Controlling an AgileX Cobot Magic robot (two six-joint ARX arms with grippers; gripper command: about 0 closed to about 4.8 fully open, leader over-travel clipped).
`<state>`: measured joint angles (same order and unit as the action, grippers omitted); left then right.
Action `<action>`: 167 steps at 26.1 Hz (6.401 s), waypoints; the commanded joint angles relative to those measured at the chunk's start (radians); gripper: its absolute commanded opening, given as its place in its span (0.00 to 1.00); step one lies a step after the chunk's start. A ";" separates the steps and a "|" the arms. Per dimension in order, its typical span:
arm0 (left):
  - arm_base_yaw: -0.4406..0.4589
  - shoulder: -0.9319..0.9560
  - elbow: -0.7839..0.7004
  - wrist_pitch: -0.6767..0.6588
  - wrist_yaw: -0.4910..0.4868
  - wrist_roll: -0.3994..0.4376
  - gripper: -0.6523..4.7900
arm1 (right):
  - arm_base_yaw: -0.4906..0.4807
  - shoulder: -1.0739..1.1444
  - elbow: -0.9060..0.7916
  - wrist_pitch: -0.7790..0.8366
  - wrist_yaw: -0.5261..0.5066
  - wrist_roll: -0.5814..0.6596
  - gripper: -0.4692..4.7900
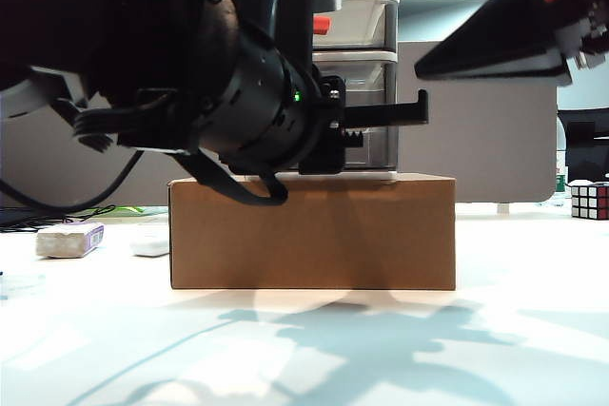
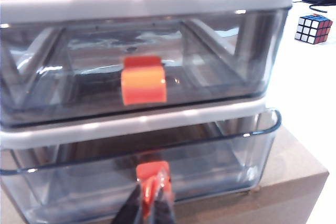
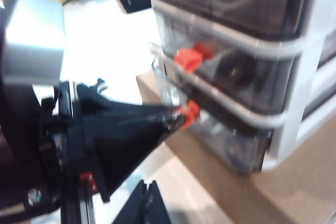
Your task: Open the third layer of the drawer on the table, pick up the transparent tape on the table and put it in, and finally close the drawer.
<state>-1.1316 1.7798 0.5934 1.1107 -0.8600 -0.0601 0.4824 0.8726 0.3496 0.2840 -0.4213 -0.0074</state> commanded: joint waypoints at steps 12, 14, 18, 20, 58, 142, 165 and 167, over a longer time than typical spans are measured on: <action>-0.002 -0.003 0.001 0.013 0.000 -0.008 0.11 | 0.001 0.336 0.290 0.117 -0.004 0.006 0.08; -0.003 -0.003 0.000 0.013 -0.003 -0.007 0.11 | 0.001 0.378 0.319 0.117 -0.003 0.006 0.08; -0.044 -0.008 -0.021 0.040 -0.068 -0.007 0.11 | 0.001 0.390 0.326 0.133 0.001 0.006 0.08; -0.100 -0.019 -0.058 0.096 -0.131 -0.006 0.11 | 0.001 0.389 0.327 0.142 0.004 0.006 0.08; 0.675 -1.061 -0.477 -0.603 0.774 -0.112 0.11 | 0.000 0.385 0.327 0.030 -0.102 0.006 0.08; 0.945 -0.791 -0.333 -0.592 1.443 0.467 0.24 | 0.000 0.378 0.327 -0.026 -0.143 -0.027 0.08; 0.433 -0.534 0.004 -0.688 1.188 0.479 0.34 | 0.000 0.205 0.327 -0.102 -0.134 -0.050 0.08; 0.433 -0.517 0.004 -0.674 1.185 0.478 0.34 | 0.000 0.192 0.327 -0.106 -0.134 -0.053 0.08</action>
<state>-0.6994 1.2575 0.5941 0.4030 0.3286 0.4175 0.4820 1.0740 0.6701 0.1802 -0.5575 -0.0532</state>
